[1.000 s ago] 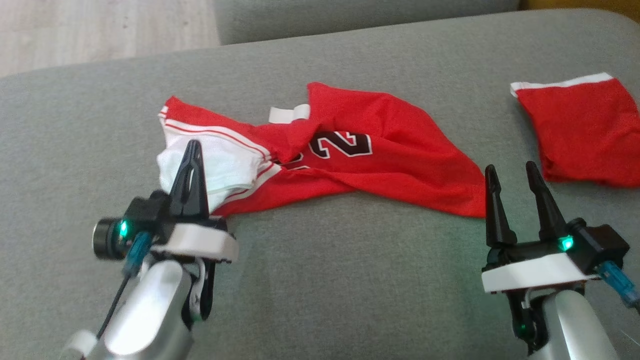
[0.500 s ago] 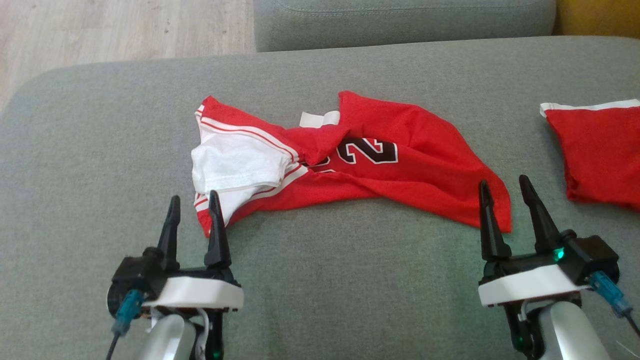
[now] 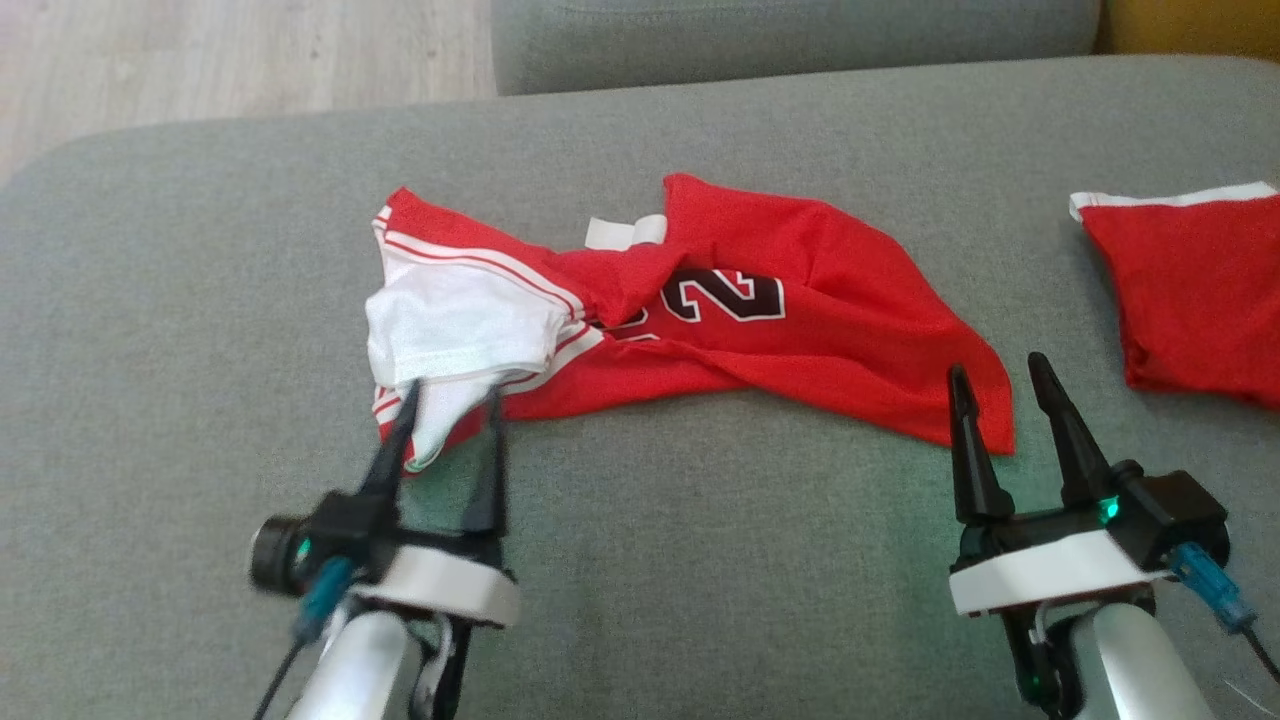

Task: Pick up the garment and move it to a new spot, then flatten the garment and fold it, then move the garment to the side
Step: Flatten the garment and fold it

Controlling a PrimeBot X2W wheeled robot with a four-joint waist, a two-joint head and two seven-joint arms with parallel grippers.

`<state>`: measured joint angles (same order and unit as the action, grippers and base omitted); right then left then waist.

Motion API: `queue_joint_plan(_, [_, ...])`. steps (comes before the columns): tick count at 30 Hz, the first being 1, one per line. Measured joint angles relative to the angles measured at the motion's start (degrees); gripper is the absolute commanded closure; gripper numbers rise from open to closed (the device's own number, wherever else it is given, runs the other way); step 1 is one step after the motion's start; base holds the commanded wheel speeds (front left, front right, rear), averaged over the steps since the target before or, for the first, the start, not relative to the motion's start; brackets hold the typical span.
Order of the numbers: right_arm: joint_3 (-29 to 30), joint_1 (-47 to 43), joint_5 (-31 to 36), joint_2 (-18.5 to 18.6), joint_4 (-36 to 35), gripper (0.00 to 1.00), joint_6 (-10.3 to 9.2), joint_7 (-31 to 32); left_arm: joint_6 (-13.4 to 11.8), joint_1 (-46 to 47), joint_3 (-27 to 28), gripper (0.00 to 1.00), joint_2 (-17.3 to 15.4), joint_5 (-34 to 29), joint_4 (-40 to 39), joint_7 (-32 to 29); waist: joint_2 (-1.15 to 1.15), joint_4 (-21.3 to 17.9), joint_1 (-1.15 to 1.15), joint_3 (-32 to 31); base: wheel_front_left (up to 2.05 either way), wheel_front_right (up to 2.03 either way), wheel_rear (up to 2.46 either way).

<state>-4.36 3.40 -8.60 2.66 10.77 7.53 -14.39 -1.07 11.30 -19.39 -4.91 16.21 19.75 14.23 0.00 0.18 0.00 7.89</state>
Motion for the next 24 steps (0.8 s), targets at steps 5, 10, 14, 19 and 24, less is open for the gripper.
queue_joint_plan(5, [-0.14, 0.16, -0.26, 0.00, -0.02, 0.00, 0.00, 0.00, 0.65, 5.27, -4.17, 0.00, -0.68, -4.61, 2.83, -2.30, 0.00, -0.64, 0.00, 1.57, 0.00, 0.00, 0.00])
queue_joint_plan(10, [-0.62, 1.29, -0.49, 0.00, -0.02, 0.00, 0.00, 0.00, -0.79, 10.84, -7.34, 0.00, -2.03, -10.33, 6.92, -6.15, 0.00, -1.91, 0.01, 3.64, 0.00, 0.00, 0.00])
queue_joint_plan(14, [-0.52, 2.01, -1.01, 0.00, -0.03, 0.00, 0.01, 0.00, -4.61, 12.78, -7.75, 0.00, -3.35, -13.59, 10.15, -9.28, 0.00, -3.14, 0.01, 4.78, 0.00, 0.00, 0.00])
queue_joint_plan(19, [-0.38, 2.00, -1.00, 0.00, -0.01, 0.00, 0.00, 0.00, -6.37, 13.10, -7.78, 0.00, -3.56, -14.39, 11.25, -9.64, 0.00, -3.86, 0.01, 5.38, 0.00, 0.00, 0.00])
queue_joint_plan(24, [-0.34, 2.01, -1.01, 0.00, 0.02, 0.00, 0.00, 0.00, -6.58, 13.13, -7.90, 0.00, -3.59, -14.37, 11.35, -9.27, 0.00, -3.82, 0.01, 5.61, 0.00, 0.00, 0.00])
